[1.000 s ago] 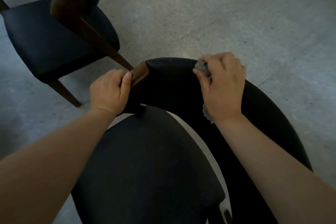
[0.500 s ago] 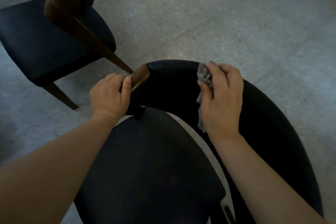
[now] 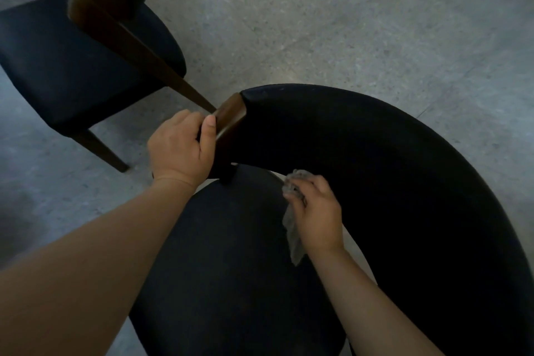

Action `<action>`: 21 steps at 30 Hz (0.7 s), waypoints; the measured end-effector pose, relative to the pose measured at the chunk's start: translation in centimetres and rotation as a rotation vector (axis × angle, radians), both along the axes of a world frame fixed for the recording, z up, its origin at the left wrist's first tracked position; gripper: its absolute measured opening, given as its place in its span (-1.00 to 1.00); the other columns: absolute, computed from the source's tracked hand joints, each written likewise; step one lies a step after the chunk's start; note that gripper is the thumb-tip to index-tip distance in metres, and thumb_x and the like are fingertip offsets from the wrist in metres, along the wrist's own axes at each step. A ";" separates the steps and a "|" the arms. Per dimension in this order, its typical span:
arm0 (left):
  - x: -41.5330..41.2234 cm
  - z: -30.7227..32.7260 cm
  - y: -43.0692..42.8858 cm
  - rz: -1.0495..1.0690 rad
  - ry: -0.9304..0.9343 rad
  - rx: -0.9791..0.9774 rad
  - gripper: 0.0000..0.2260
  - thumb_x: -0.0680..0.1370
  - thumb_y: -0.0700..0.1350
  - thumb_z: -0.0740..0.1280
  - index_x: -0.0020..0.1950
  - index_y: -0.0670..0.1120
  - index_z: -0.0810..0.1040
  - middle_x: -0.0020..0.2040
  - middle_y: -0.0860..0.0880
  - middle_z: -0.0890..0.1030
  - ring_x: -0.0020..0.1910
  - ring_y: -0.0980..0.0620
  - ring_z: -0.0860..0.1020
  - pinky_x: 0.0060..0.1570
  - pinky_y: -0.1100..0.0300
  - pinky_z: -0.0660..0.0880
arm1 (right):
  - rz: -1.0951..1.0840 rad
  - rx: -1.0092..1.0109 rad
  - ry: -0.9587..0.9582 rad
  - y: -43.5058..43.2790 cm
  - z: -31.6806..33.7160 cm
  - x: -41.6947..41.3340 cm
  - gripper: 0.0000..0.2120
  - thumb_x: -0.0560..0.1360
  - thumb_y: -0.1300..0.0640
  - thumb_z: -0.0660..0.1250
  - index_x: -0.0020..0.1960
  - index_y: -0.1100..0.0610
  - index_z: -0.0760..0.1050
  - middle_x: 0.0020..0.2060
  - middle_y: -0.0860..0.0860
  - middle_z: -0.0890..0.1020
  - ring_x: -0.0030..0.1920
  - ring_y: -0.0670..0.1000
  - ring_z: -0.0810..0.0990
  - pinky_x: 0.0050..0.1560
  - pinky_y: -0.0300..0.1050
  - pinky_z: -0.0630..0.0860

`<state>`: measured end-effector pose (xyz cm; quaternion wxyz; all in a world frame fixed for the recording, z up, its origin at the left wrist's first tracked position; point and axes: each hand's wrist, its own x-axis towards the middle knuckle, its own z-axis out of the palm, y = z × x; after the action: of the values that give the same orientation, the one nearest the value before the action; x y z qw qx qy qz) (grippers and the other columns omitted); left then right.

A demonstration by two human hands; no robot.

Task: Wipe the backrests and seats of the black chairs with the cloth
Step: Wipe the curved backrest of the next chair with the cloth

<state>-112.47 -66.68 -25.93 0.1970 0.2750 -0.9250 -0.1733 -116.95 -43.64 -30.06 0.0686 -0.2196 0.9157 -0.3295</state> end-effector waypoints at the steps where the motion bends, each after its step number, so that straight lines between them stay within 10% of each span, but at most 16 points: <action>1: 0.0 -0.1 0.0 0.004 0.000 0.000 -0.55 0.64 0.11 -0.05 -0.14 -0.09 0.52 -0.25 -0.01 0.42 -0.29 0.00 0.40 -0.28 0.07 0.34 | -0.004 -0.014 0.025 -0.1 0.7 0.2 -0.72 0.53 0.19 0.38 0.23 0.12 0.58 0.10 0.00 0.52 0.09 -0.06 0.53 0.15 -0.01 0.55; 8: 0.0 0.0 0.2 0.000 0.012 0.002 -0.56 0.64 0.09 -0.04 -0.14 -0.10 0.52 -0.25 0.01 0.39 -0.30 0.02 0.37 -0.29 0.09 0.32 | -0.201 -0.203 0.551 1.3 8.6 -4.2 -0.73 0.50 0.25 0.42 0.19 0.20 0.57 0.10 0.16 0.50 0.10 0.07 0.51 0.12 -0.08 0.50; 12: 0.1 0.0 0.2 -0.004 0.006 0.004 -0.55 0.64 0.10 -0.05 -0.12 -0.11 0.54 -0.24 0.00 0.41 -0.29 0.01 0.39 -0.27 0.08 0.32 | -0.165 -0.083 0.459 1.0 5.8 -3.4 -0.73 0.47 0.25 0.44 0.16 0.21 0.58 0.08 0.14 0.52 0.06 0.06 0.54 0.08 -0.06 0.55; 17: 0.0 -0.2 0.1 -0.004 0.018 -0.012 -0.55 0.65 0.09 -0.05 -0.15 -0.11 0.52 -0.26 -0.01 0.41 -0.31 0.01 0.38 -0.30 0.09 0.31 | -0.114 -0.007 -0.109 0.9 1.7 1.3 -0.73 0.54 0.19 0.37 0.23 0.06 0.57 0.15 -0.03 0.50 0.13 -0.09 0.51 0.20 0.00 0.53; 21: 0.0 -0.2 0.1 -0.005 0.018 -0.012 -0.55 0.65 0.09 -0.05 -0.17 -0.10 0.51 -0.27 -0.01 0.42 -0.31 0.00 0.39 -0.29 0.09 0.31 | -0.122 -0.218 0.158 -0.3 6.3 0.3 -0.68 0.49 0.25 0.38 0.24 0.13 0.57 0.13 0.00 0.49 0.13 -0.15 0.47 0.20 -0.28 0.47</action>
<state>-112.44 -66.59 -26.16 0.2068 0.2700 -0.9248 -0.1708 -116.65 -43.97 -23.80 -0.0481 -0.1949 0.8888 -0.4121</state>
